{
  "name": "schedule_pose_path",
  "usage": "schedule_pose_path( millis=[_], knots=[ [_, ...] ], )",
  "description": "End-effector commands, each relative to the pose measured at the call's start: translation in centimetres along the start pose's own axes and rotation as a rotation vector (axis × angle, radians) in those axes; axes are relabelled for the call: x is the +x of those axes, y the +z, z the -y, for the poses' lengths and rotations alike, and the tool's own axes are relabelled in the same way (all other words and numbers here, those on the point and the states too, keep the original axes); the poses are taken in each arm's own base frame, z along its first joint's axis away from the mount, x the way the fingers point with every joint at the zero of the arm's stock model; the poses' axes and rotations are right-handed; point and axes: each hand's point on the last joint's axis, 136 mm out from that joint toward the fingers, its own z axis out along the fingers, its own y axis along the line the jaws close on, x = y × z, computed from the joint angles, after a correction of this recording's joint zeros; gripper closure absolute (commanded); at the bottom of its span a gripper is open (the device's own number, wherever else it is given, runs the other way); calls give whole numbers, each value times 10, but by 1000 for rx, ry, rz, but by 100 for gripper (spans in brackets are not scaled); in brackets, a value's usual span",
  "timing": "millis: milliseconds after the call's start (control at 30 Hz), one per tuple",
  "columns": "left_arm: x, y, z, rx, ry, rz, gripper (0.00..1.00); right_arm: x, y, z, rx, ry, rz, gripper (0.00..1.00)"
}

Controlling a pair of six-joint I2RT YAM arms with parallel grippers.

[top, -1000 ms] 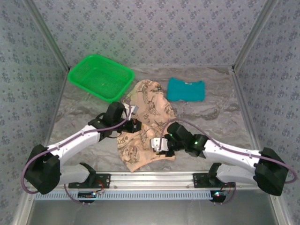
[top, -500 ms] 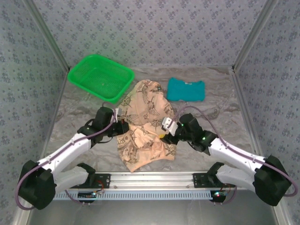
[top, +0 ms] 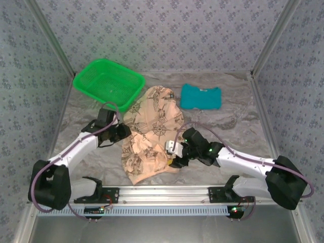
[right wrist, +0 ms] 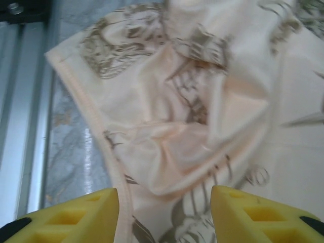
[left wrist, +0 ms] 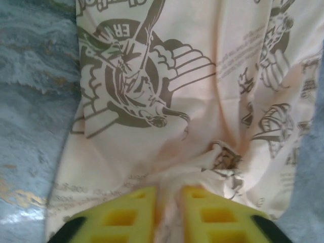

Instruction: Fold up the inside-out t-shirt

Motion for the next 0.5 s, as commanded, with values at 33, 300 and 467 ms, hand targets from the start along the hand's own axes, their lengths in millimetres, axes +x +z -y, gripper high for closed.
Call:
schedule_pose_path(
  millis=[33, 300, 467],
  knots=[
    [-15, -10, 14, -3, 38, -1, 38, -3, 9, -32, -120, -152, -46, 47],
    [14, -36, 25, 7, 113, -75, 34, 10, 46, -59, -190, -335, -170, 48],
    [48, -32, 19, 5, 125, -143, 34, 19, 64, -40, -78, -371, -220, 53]
  ],
)
